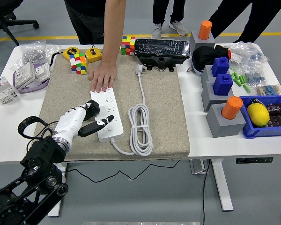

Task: Pick up the plug,place it near the board,insert it into the board,press the button

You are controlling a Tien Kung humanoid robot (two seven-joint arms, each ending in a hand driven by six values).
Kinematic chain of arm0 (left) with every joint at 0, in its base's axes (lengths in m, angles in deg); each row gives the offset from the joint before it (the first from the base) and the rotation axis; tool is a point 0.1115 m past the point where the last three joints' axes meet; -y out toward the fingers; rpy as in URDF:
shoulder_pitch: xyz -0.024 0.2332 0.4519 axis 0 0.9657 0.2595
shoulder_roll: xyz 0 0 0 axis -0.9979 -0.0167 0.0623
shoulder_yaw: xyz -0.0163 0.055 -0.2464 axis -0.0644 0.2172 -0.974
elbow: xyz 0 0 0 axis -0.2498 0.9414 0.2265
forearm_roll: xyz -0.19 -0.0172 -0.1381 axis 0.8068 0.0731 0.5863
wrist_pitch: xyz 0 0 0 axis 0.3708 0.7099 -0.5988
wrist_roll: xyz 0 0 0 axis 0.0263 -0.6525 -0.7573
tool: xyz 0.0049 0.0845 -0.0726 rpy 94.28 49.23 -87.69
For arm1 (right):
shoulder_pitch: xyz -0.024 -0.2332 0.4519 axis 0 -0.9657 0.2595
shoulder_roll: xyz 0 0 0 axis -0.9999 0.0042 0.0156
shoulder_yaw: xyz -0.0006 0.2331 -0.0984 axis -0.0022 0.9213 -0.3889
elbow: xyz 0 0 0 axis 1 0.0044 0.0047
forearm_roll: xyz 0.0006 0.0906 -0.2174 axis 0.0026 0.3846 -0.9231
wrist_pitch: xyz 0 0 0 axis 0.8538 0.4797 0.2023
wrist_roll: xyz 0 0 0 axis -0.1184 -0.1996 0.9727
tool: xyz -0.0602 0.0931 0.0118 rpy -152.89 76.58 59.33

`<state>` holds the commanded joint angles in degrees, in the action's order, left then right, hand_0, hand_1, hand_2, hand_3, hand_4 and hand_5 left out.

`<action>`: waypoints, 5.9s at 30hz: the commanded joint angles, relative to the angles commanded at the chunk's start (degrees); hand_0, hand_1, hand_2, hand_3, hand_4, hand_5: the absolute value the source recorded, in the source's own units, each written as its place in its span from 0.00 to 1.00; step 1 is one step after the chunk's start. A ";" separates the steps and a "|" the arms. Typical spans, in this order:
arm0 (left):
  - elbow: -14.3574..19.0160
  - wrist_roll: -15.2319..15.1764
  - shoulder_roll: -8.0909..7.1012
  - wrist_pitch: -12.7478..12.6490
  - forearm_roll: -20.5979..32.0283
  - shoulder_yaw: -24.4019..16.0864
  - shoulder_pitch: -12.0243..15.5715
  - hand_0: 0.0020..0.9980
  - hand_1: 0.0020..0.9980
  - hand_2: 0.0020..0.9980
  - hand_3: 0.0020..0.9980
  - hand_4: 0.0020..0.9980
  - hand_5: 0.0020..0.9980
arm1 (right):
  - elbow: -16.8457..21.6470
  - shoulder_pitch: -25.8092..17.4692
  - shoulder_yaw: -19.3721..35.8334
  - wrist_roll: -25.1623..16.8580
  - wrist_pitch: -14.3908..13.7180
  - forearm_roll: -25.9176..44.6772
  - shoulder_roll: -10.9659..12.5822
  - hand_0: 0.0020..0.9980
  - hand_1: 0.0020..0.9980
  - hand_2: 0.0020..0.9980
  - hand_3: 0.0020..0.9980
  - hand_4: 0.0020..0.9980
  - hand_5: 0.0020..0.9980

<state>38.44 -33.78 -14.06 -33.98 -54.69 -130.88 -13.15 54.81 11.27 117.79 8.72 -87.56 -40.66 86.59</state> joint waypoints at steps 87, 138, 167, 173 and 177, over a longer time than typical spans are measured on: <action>7.59 -6.68 -3.88 28.47 -11.42 5.51 -5.59 0.18 0.00 0.11 0.84 0.62 0.00 | 0.00 0.24 -1.29 0.43 -0.04 0.84 0.39 0.79 0.69 0.71 0.76 1.00 1.00; 1.24 -8.31 -3.77 25.33 -11.42 4.83 -5.42 0.19 0.00 0.10 0.77 0.57 0.00 | 0.00 0.27 -1.47 0.46 0.06 1.29 0.57 0.79 0.70 0.71 0.76 1.00 1.00; 0.04 -8.33 -3.88 28.26 -11.42 6.49 -4.90 0.19 0.00 0.10 0.75 0.55 0.00 | 0.00 0.00 -1.41 0.48 -0.16 1.09 0.54 0.79 0.70 0.71 0.76 1.00 1.00; 0.23 -8.49 -3.94 27.75 -11.42 6.68 -5.07 0.19 0.00 0.10 0.74 0.56 0.00 | 0.00 0.18 -1.34 0.46 -0.14 1.08 0.58 0.79 0.70 0.71 0.76 1.00 1.00; 0.95 -8.62 -4.01 27.16 -11.42 5.72 -5.42 0.19 0.00 0.10 0.74 0.56 0.00 | 0.00 0.24 -1.28 0.45 -0.10 1.07 0.56 0.79 0.70 0.71 0.76 1.00 1.00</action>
<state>39.39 -42.40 -18.07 -6.82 -66.11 -125.16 -18.57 54.81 11.51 116.51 9.17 -87.65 -39.60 87.15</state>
